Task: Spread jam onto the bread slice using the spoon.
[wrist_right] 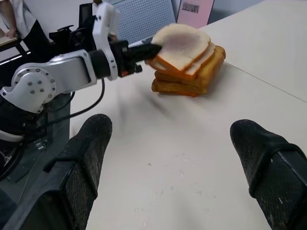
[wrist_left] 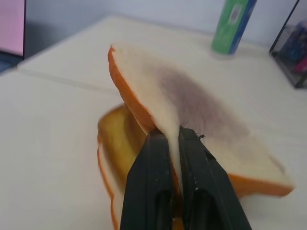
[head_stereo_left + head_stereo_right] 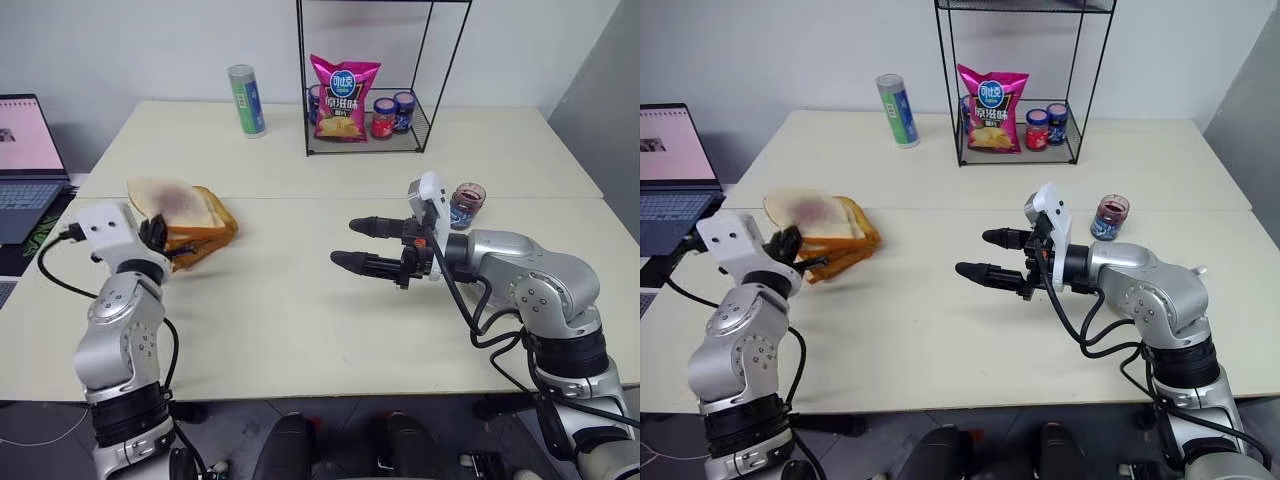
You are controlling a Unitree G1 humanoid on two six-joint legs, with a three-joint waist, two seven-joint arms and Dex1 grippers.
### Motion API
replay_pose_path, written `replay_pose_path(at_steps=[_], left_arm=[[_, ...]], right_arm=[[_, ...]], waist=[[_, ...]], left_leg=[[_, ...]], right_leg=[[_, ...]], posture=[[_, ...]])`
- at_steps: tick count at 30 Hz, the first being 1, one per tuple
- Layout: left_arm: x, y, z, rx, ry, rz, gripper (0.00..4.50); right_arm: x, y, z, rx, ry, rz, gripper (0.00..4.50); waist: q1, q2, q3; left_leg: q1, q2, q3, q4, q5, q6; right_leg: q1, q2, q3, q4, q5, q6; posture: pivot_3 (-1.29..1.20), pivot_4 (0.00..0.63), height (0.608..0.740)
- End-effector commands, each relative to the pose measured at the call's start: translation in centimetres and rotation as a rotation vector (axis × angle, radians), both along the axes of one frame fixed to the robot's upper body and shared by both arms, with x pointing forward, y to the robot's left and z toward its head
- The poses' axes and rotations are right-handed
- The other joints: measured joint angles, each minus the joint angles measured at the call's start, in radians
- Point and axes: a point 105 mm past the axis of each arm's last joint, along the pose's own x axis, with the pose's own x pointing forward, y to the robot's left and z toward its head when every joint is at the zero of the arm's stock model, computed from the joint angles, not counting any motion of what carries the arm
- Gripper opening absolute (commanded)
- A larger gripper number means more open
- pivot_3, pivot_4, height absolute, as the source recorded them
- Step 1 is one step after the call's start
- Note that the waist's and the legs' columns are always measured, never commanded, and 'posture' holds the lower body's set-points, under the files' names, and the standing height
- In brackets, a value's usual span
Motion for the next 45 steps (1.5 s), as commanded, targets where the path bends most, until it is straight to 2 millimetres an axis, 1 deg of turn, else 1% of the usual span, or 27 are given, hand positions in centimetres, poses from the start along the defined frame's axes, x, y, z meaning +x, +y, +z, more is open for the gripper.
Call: replay_pose_path(at_steps=[1, 2, 4, 5, 6, 11, 15, 18, 20, 22, 24, 27, 28, 29, 30, 35, 36, 39, 43, 45], left_arm=[[-0.5, 0.7, -0.4, -0.05, 0.01, 0.019, 0.02], [-0.5, 0.7, -0.3, -0.053, 0.006, 0.011, 0.02], [-0.5, 0.6, -0.4, -0.066, 0.001, 0.0, 0.56], [-0.5, 0.5, -0.4, -0.072, 0.002, -0.007, 0.62], [-0.5, 0.5, -0.5, -0.07, 0.006, -0.01, 0.78], [-0.6, 0.6, -0.7, -0.029, 0.026, -0.007, 1.76], [-0.7, 0.5, -0.6, -0.016, 0.015, -0.005, 1.76], [-0.7, 0.0, 0.0, 0.01, -0.016, -0.025, 1.76], [-0.7, -0.3, 0.3, -0.016, -0.043, -0.037, 1.76], [-0.7, -0.4, 0.4, -0.039, -0.057, -0.043, 1.41], [-0.7, -0.5, 0.6, -0.047, -0.073, -0.05, 1.16], [-0.8, -0.4, 1.0, -0.031, -0.086, -0.048, 0.46], [-0.9, -0.3, 1.1, -0.021, -0.09, -0.044, 0.33], [-1.0, -0.1, 1.3, -0.006, -0.098, -0.036, 0.11], [-1.1, 0.0, 1.4, 0.004, -0.103, -0.031, 0.05], [-1.1, 0.2, 2.0, 0.041, -0.121, -0.027, 0.05], [-1.1, 0.2, 2.4, 0.06, -0.134, -0.024, 0.05], [-0.8, -0.7, 4.0, 0.112, -0.186, -0.053, 0.05], [-0.5, -1.2, 5.3, 0.12, -0.236, -0.07, 0.05], [-0.3, -1.7, 6.3, 0.113, -0.271, -0.092, 0.05]], right_arm=[[-0.5, 0.0, 1.0, 0.009, -0.044, 0.012, 4.35], [-0.5, -0.1, 1.0, 0.007, -0.043, 0.012, 4.35], [-0.5, -0.1, 1.0, 0.005, -0.041, 0.012, 4.35], [-0.6, -0.1, 1.0, 0.004, -0.04, 0.013, 4.35], [-0.6, -0.1, 1.0, 0.003, -0.04, 0.013, 4.35], [-0.6, 0.0, 0.9, 0.003, -0.04, 0.012, 4.35], [-0.7, 0.2, 0.9, 0.007, -0.039, 0.014, 4.35], [-0.7, 0.2, 1.0, 0.009, -0.038, 0.015, 4.35], [-0.7, 0.3, 1.0, 0.011, -0.037, 0.016, 4.35], [-0.7, 0.4, 1.0, 0.01, -0.037, 0.018, 4.35], [-0.7, 0.4, 1.0, 0.011, -0.037, 0.022, 4.35], [-0.7, 0.4, 0.9, 0.011, -0.037, 0.026, 4.35], [-0.8, 0.4, 0.9, 0.011, -0.037, 0.027, 4.35], [-0.8, 0.5, 0.9, 0.011, -0.037, 0.029, 4.35], [-0.9, 0.5, 0.9, 0.012, -0.036, 0.031, 4.35], [-0.9, 0.7, 0.9, 0.015, -0.033, 0.032, 4.35], [-0.9, 0.7, 1.0, 0.015, -0.032, 0.033, 4.35], [-0.9, 0.7, 1.2, 0.014, -0.034, 0.036, 4.35], [-0.9, 0.6, 1.2, 0.014, -0.033, 0.034, 4.35], [-0.8, 0.5, 1.2, 0.013, -0.036, 0.03, 4.35]], waist=[[0.0, 0.0, 0.0], [0.0, 0.0, 0.0], [0.0, 0.0, 0.0], [0.0, 0.0, 0.0], [0.0, 0.0, 0.0], [0.0, 0.0, 0.0], [0.001, 0.0, 0.0], [0.001, 0.0, 0.0], [0.001, 0.0, 0.0], [0.001, 0.0, 0.0], [0.001, 0.0, 0.0], [0.001, 0.0, 0.0], [0.001, 0.0, 0.0], [0.001, 0.0, 0.0], [0.001, 0.0, 0.0], [0.0, 0.0, 0.0], [0.0, 0.0, 0.0], [0.0, 0.0, 0.0], [0.001, 0.0, 0.0], [0.001, 0.0, 0.0]], left_leg=[[0.0, 0.0, 0.0, 0.0, 0.0, 0.0], [0.0, 0.0, 0.0, 0.0, 0.0, 0.0], [0.0, 0.0, 0.0, 0.0, 0.0, 0.0], [0.0, 0.0, 0.0, 0.0, 0.0, 0.0], [0.0, 0.0, 0.0, 0.0, 0.0, 0.0], [0.0, 0.0, 0.0, 0.0, 0.0, 0.0], [0.0, 0.0, 0.0, 0.0, 0.0, 0.0], [0.0, 0.0, 0.0, 0.0, 0.0, 0.0], [0.0, 0.0, 0.0, 0.0, 0.0, 0.0], [0.0, 0.0, 0.0, 0.0, 0.0, 0.0], [0.0, 0.0, 0.0, 0.0, 0.0, 0.0], [0.0, 0.0, 0.0, 0.0, 0.0, 0.0], [0.0, 0.0, -0.001, 0.0, 0.0, 0.0], [0.0, 0.0, 0.0, 0.0, 0.0, 0.0], [0.0, 0.0, 0.0, 0.0, 0.0, 0.0], [0.0, 0.0, 0.0, 0.0, 0.0, 0.0], [0.0, 0.0, 0.0, 0.0, 0.0, 0.0], [0.0, 0.0, 0.0, 0.0, 0.0, 0.0], [-0.001, 0.0, -0.001, 0.0, 0.0, 0.0], [-0.001, 0.0, -0.001, 0.0, 0.0, 0.0]], right_leg=[[0.0, 0.0, 0.0, 0.0, 0.0, 0.0], [0.0, 0.0, 0.0, 0.0, 0.0, 0.0], [0.0, 0.0, 0.0, 0.0, 0.0, 0.0], [0.0, 0.0, 0.0, 0.0, 0.0, 0.0], [0.0, 0.0, 0.0, 0.0, 0.0, 0.0], [0.0, 0.0, 0.0, 0.0, 0.0, 0.0], [0.0, -0.001, 0.0, 0.0, 0.0, 0.0], [0.0, -0.001, 0.0, 0.0, 0.0, 0.0], [0.0, -0.001, 0.0, 0.0, 0.0, 0.0], [0.0, -0.001, 0.001, 0.0, 0.0, 0.0], [0.0, -0.001, 0.001, 0.0, 0.0, 0.0], [0.0, -0.001, 0.001, 0.0, 0.0, 0.0], [0.0, -0.001, 0.001, 0.0, 0.0, 0.0], [0.0, -0.001, 0.0, 0.0, 0.0, 0.0], [0.0, -0.001, 0.0, 0.0, 0.0, 0.0], [0.0, -0.001, 0.0, -0.001, 0.0, 0.0], [0.0, -0.001, 0.0, -0.001, 0.0, 0.0], [0.0, -0.001, 0.0, -0.001, 0.0, 0.0], [0.0, -0.001, 0.0, -0.001, 0.0, 0.0], [0.0, -0.001, 0.0, -0.001, 0.0, 0.0]], posture=[[0.0, 0.15, 0.74], [0.0, 0.15, 0.74], [0.0, 0.15, 0.74], [0.0, 0.15, 0.74], [0.0, 0.15, 0.74], [0.0, 0.15, 0.74], [0.0, 0.15, 0.74], [0.0, 0.15, 0.74], [0.0, 0.15, 0.74], [0.0, 0.15, 0.74], [0.0, 0.15, 0.74], [0.0, 0.15, 0.74], [0.0, 0.15, 0.74], [0.0, 0.15, 0.74], [0.0, 0.15, 0.74], [0.0, 0.15, 0.74], [0.0, 0.15, 0.74], [0.0, 0.15, 0.74], [0.0, 0.15, 0.74], [0.0, 0.15, 0.74]])
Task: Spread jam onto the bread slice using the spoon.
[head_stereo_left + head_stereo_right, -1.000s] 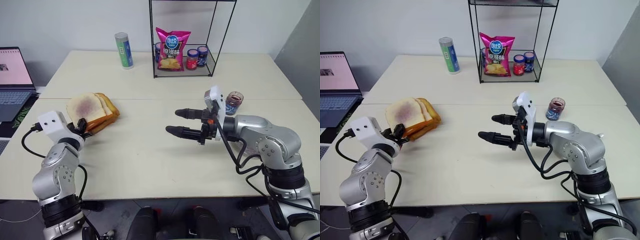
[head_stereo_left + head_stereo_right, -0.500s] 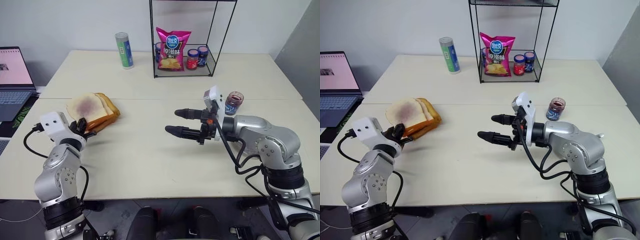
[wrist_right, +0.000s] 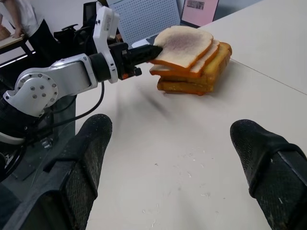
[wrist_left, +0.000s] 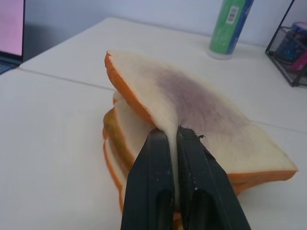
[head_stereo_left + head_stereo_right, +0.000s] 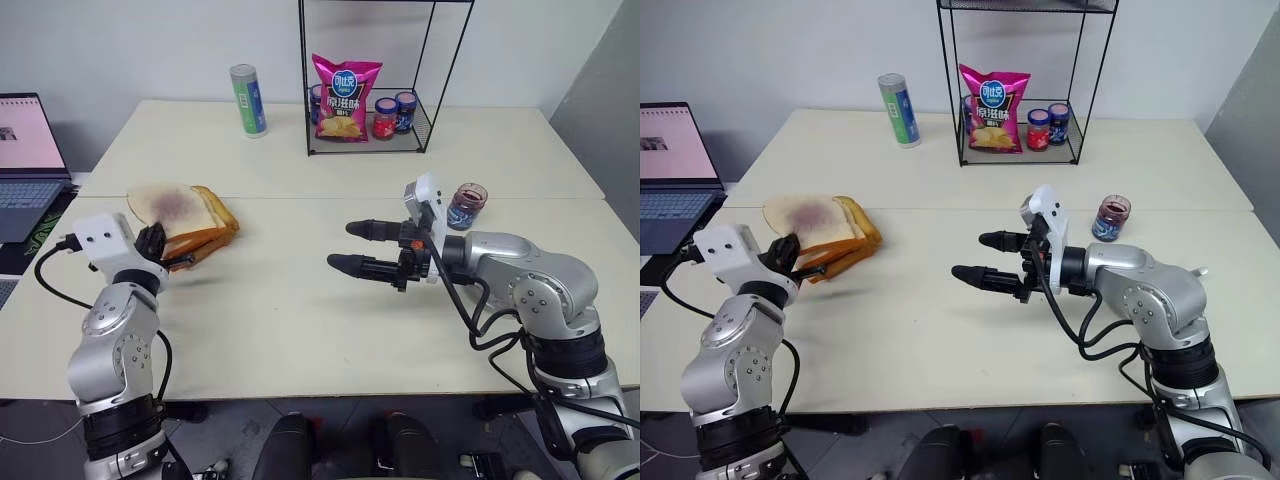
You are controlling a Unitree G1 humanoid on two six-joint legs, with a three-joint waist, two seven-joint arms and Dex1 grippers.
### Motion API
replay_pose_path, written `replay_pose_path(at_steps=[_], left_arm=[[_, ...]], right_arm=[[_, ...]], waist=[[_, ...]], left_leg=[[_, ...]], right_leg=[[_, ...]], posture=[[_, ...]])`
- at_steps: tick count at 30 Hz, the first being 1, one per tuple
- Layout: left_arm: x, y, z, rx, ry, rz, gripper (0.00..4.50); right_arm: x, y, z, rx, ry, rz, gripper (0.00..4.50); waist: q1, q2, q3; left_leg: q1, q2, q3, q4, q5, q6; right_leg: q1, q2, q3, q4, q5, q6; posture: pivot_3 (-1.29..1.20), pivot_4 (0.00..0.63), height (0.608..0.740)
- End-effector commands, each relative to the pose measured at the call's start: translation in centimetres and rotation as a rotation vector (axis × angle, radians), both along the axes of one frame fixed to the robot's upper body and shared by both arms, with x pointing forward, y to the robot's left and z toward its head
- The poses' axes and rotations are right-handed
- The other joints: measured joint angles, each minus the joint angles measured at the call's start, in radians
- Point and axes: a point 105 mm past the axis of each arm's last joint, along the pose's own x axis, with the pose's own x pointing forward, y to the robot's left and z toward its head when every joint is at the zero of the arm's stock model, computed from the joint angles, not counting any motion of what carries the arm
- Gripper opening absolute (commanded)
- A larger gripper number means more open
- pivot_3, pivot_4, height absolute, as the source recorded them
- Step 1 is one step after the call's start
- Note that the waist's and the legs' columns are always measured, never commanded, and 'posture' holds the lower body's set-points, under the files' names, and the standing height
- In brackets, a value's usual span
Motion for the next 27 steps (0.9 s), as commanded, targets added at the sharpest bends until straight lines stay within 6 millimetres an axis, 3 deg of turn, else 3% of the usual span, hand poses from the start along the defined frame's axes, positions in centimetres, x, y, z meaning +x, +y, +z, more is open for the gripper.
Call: replay_pose_path(at_steps=[1, 8, 10, 14, 19, 22, 26, 27], left_arm=[[0.3, -1.4, 4.4, 0.043, -0.147, -0.06, 0.05], [1.9, -5.1, 7.8, 0.054, -0.202, -0.241, 0.05], [2.3, -6.8, 8.3, 0.07, -0.204, -0.312, 0.05], [2.0, -12.3, 9.1, 0.068, -0.188, -0.577, 0.05], [1.1, -16.3, 8.3, 0.071, -0.115, -0.784, 0.05], [1.2, -17.8, 4.7, 0.053, 0.029, -0.828, 0.05], [0.5, -19.6, -3.9, 0.066, 0.313, -0.893, 0.05], [0.3, -19.8, -4.9, 0.075, 0.339, -0.907, 0.05]], right_arm=[[-0.4, 0.0, 1.4, 0.013, -0.057, 0.01, 4.35], [-0.3, -1.2, 2.4, 0.023, -0.093, -0.034, 4.35], [-0.4, -1.7, 2.8, 0.029, -0.101, -0.049, 4.35], [-1.2, -3.0, 3.4, 0.03, -0.117, -0.092, 4.35], [-3.1, -5.1, 3.4, 0.007, -0.108, -0.15, 4.35], [-4.8, -6.2, 2.6, -0.027, -0.083, -0.189, 4.35], [-5.5, -6.9, 0.5, -0.054, -0.036, -0.296, 4.35], [-5.5, -7.0, 0.2, -0.058, -0.03, -0.317, 4.35]], waist=[[0.0, 0.0, 0.0], [0.001, -0.001, 0.0], [0.001, -0.001, 0.0], [0.001, -0.001, 0.001], [0.001, -0.001, 0.001], [0.001, -0.001, 0.001], [-0.003, -0.001, 0.001], [-0.004, -0.001, 0.001]], left_leg=[[0.0, 0.0, 0.0, 0.0, 0.0, 0.0], [-0.001, -0.001, -0.001, 0.0, 0.0, 0.0], [-0.001, -0.001, 0.0, 0.0, 0.0, 0.0], [-0.002, -0.001, 0.0, 0.0, 0.0, 0.0], [-0.002, -0.001, 0.0, 0.0, 0.0, 0.0], [-0.002, -0.001, -0.001, -0.001, 0.0, 0.0], [0.001, -0.001, 0.001, -0.001, 0.0, 0.0], [0.001, 0.0, 0.001, -0.001, 0.0, 0.0]], right_leg=[[0.0, 0.0, 0.0, 0.0, 0.0, 0.0], [0.0, 0.0, -0.001, 0.0, 0.0, 0.0], [0.0, 0.0, -0.001, 0.0, 0.0, 0.0], [0.0, 0.0, -0.001, -0.001, 0.0, 0.001], [0.0, 0.0, 0.0, -0.001, 0.0, 0.001], [0.0, 0.0, 0.001, -0.001, -0.001, 0.001], [0.001, 0.001, 0.002, 0.0, -0.001, 0.001], [0.0, 0.001, 0.001, 0.0, -0.001, 0.001]], posture=[[0.0, 0.15, 0.74], [0.0, 0.15, 0.74], [0.0, 0.15, 0.74], [0.0, 0.15, 0.74], [0.0, 0.15, 0.74], [0.0, 0.15, 0.74], [0.0, 0.15, 0.74], [0.0, 0.15, 0.74]])
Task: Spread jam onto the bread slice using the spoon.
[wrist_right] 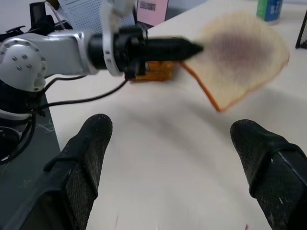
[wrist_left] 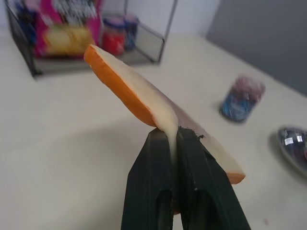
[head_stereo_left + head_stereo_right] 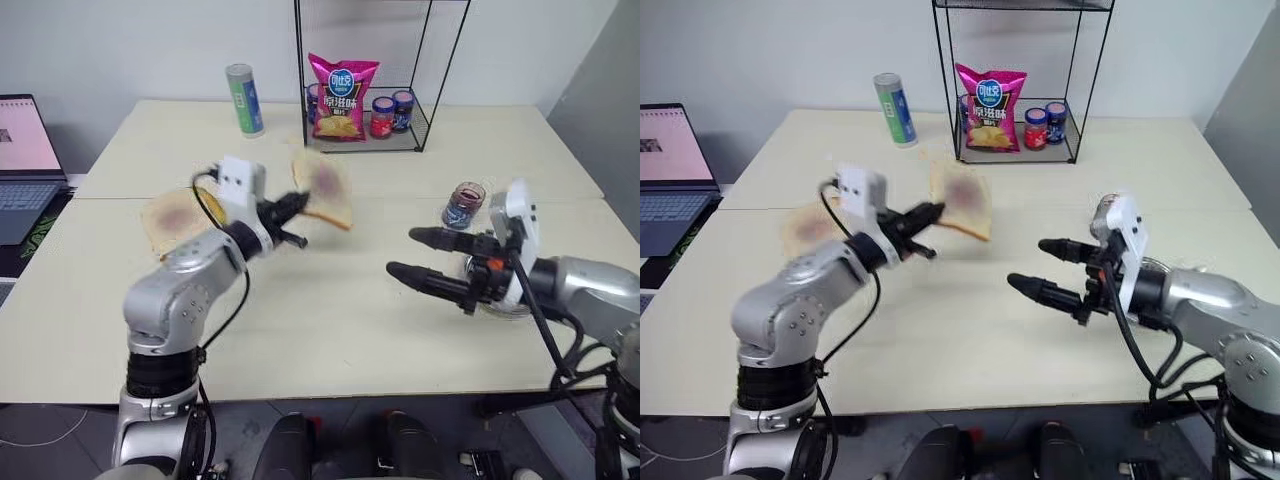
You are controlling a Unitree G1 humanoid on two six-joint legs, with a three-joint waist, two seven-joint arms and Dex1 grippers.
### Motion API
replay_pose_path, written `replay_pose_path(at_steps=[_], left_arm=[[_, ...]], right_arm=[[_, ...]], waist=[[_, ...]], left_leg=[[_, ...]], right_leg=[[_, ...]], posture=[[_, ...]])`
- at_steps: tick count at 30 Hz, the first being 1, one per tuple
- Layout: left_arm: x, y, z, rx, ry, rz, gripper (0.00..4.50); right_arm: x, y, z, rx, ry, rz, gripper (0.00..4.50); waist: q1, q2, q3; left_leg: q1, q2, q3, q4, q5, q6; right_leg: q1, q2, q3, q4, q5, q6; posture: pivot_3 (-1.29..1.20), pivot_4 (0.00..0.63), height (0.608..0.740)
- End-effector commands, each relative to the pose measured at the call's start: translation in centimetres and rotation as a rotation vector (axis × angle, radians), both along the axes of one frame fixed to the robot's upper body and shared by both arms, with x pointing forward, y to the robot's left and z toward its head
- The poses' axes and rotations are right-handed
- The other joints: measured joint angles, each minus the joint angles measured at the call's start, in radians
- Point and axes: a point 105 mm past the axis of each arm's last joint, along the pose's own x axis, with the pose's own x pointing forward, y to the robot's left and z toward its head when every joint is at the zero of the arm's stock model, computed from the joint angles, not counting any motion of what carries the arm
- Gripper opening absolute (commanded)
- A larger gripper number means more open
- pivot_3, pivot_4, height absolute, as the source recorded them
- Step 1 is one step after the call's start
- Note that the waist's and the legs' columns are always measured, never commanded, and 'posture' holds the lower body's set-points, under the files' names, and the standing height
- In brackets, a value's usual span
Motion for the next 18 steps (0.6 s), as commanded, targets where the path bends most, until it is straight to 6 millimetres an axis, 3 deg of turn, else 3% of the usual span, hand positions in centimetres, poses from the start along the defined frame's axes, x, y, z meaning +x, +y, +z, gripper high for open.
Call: replay_pose_path(at_steps=[1, 9, 17, 18], left_arm=[[-0.9, -1.1, -3.8, 0.065, 0.088, -0.071, 0.05], [-0.3, -0.6, -4.7, 0.125, 0.115, -0.056, 0.05], [-1.0, -1.9, -4.5, 0.128, 0.105, -0.102, 0.05], [-1.1, -1.8, -4.3, 0.123, 0.104, -0.091, 0.28]], right_arm=[[-0.5, -0.1, -0.1, -0.011, -0.035, -0.064, 4.35], [-0.8, 0.8, -0.1, 0.009, -0.046, -0.099, 4.35], [-0.3, 1.3, 0.1, 0.007, -0.042, -0.089, 4.35], [-0.1, 1.5, 0.3, 0.019, -0.045, -0.084, 4.35]], waist=[[-0.001, 0.0, 0.0], [0.004, 0.0, 0.0], [0.004, 0.0, 0.0], [0.004, 0.0, 0.0]], left_leg=[[0.0, 0.0, 0.0, 0.0, 0.0, 0.0], [-0.002, 0.0, -0.003, 0.001, 0.0, 0.0], [-0.004, -0.001, -0.003, 0.0, 0.0, 0.0], [-0.004, -0.001, -0.003, 0.001, 0.0, 0.0]], right_leg=[[0.0, 0.0, 0.0, 0.0, 0.0, 0.0], [-0.001, 0.0, 0.0, -0.001, 0.0, -0.001], [-0.001, 0.0, -0.001, -0.002, -0.001, 0.0], [-0.001, 0.0, -0.001, -0.002, -0.001, 0.0]], posture=[[0.0, 0.15, 0.74], [0.0, 0.15, 0.74], [0.0, 0.15, 0.74], [0.0, 0.15, 0.74]])
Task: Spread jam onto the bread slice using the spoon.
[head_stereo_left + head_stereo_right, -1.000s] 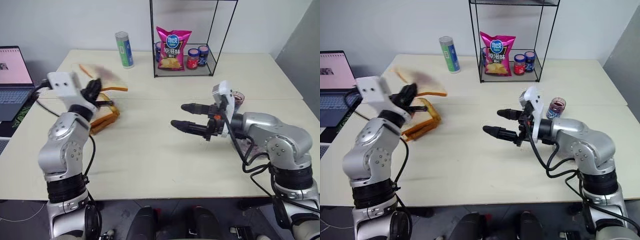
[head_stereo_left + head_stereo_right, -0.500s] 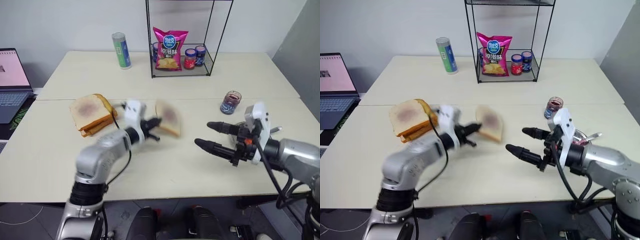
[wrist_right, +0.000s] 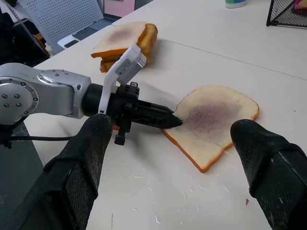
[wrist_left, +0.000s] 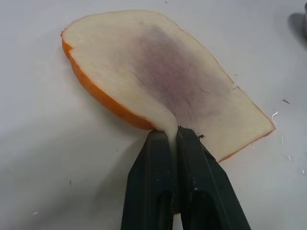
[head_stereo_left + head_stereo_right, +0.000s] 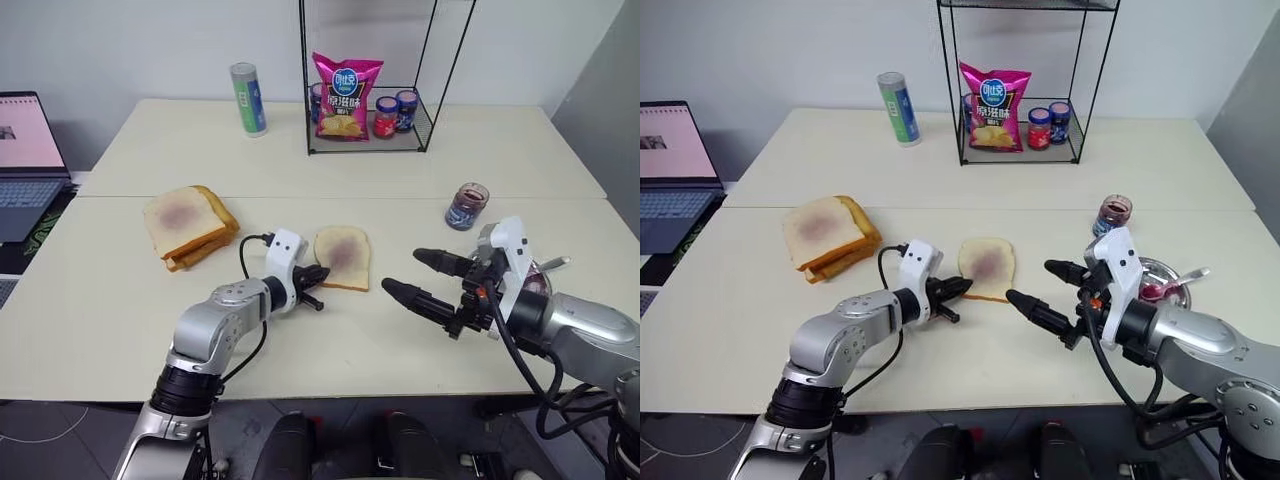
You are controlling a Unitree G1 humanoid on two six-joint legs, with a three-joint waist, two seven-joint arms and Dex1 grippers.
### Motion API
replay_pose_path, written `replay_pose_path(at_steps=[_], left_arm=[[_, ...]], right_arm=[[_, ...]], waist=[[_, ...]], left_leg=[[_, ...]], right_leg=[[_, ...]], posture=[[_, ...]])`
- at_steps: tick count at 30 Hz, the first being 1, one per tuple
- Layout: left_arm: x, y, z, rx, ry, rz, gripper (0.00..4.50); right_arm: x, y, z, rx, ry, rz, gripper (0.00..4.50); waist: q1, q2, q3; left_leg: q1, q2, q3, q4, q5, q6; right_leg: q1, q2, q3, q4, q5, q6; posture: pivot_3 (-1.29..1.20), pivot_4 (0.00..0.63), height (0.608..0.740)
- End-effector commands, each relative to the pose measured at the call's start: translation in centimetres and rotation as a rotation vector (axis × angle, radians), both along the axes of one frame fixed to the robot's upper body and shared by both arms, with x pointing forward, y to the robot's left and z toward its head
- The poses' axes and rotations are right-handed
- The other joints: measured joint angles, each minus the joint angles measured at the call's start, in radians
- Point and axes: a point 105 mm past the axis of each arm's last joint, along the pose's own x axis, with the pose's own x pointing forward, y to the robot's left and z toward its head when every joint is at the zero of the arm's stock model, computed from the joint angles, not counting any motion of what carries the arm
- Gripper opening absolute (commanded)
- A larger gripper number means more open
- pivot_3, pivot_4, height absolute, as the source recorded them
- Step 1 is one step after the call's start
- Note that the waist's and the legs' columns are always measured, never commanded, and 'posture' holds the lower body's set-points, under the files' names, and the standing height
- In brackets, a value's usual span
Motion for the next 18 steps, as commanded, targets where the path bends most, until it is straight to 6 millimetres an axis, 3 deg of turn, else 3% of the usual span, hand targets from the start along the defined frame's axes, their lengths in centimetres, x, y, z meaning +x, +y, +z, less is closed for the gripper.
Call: replay_pose_path(at_steps=[1, 5, 14, 18], left_arm=[[-0.8, -0.8, 1.4, -0.005, -0.039, -0.024, 0.53], [-1.7, -0.1, 1.0, 0.019, -0.017, -0.016, 1.29], [-1.9, 1.7, 1.7, 0.106, -0.028, 0.033, 3.11], [-2.8, 3.6, 1.8, 0.154, -0.007, 0.061, 3.99]], right_arm=[[0.2, 0.7, 1.3, 0.029, -0.044, 0.031, 4.35], [0.2, 1.1, 1.4, 0.03, -0.036, 0.053, 4.35], [1.0, 1.6, 1.6, 0.033, -0.027, 0.085, 4.35], [1.2, 1.5, 1.5, 0.037, -0.017, 0.091, 4.35]], waist=[[0.0, 0.0, 0.0], [-0.001, 0.0, 0.0], [-0.001, 0.0, 0.0], [-0.001, 0.0, 0.0]], left_leg=[[0.0, 0.0, 0.0, 0.0, 0.0, 0.0], [0.0, 0.0, 0.0, 0.0, 0.0, 0.0], [0.0, 0.0, 0.0, 0.0, 0.0, 0.0], [0.0, 0.0, -0.001, 0.0, 0.0, 0.0]], right_leg=[[0.0, 0.0, 0.0, 0.0, 0.0, 0.0], [0.0, 0.0, 0.0, 0.0, 0.0, 0.0], [0.0, 0.0, 0.0, 0.0, 0.0, 0.0], [0.0, 0.0, 0.0, 0.0, 0.0, 0.0]], posture=[[0.0, 0.15, 0.74], [0.0, 0.15, 0.74], [0.0, 0.15, 0.74], [0.0, 0.15, 0.74]])
